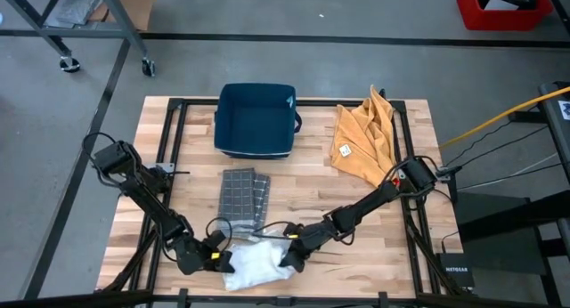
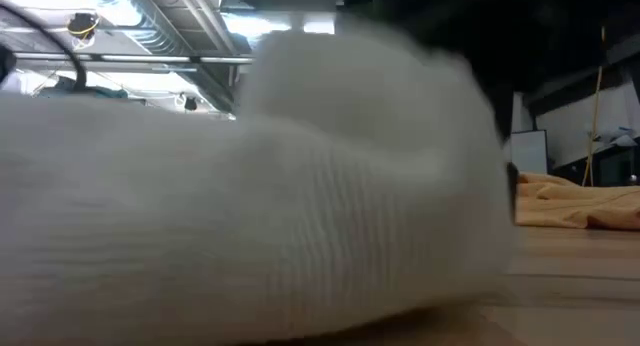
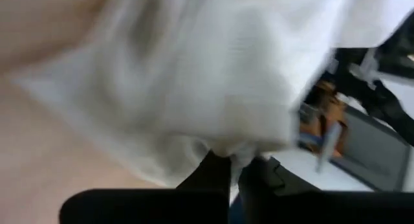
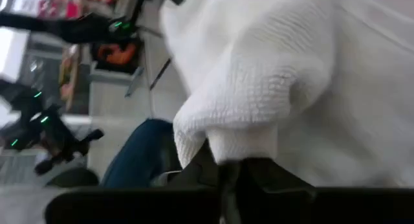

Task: Fold towel
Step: Stack the folded white patterned towel on top of the folded gray patterned towel

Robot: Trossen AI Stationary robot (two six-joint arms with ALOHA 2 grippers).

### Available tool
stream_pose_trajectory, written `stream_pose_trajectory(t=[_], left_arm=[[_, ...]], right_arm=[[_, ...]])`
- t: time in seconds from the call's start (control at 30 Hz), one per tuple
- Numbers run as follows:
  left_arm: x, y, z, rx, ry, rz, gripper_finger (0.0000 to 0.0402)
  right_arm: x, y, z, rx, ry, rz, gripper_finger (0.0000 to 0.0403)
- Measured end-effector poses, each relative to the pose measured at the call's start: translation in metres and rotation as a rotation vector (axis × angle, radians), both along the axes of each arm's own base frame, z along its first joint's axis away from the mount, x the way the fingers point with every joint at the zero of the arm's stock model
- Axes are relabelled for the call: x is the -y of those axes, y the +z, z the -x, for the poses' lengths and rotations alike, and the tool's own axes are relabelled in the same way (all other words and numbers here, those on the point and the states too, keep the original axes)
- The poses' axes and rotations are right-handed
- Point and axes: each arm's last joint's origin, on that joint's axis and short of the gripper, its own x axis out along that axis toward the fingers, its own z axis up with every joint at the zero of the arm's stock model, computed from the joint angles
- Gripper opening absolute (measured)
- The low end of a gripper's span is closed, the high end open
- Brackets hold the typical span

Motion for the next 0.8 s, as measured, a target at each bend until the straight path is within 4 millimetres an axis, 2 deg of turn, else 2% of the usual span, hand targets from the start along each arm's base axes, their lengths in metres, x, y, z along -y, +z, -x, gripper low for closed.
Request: stream_pose_trajectory(t=[0.13, 0.27, 0.47, 0.63, 0.8], left_arm=[[0.010, 0.014, -0.005, 0.079, -0.036, 0.024, 0.0002], [0.019, 0.025, -0.009, 0.126, -0.074, 0.000, 0.0002], [0.020, 0.019, -0.002, 0.048, -0.074, -0.047, 0.0002], [0.018, 0.011, 0.006, -0.053, -0.048, -0.079, 0.0020], [0.016, 0.008, 0.007, -0.074, -0.051, -0.112, 0.0056]], right_arm=[[-0.006, 0.015, -0.009, 0.083, 0.081, 0.014, 0.0010], [-0.008, 0.027, -0.018, 0.140, 0.118, 0.036, 0.0014], [0.002, 0.018, -0.020, -0.026, 0.127, 0.148, 0.0009], [0.006, 0.010, -0.014, -0.132, 0.134, 0.188, 0.0051], [0.005, 0.010, -0.014, -0.140, 0.166, 0.167, 0.0107]])
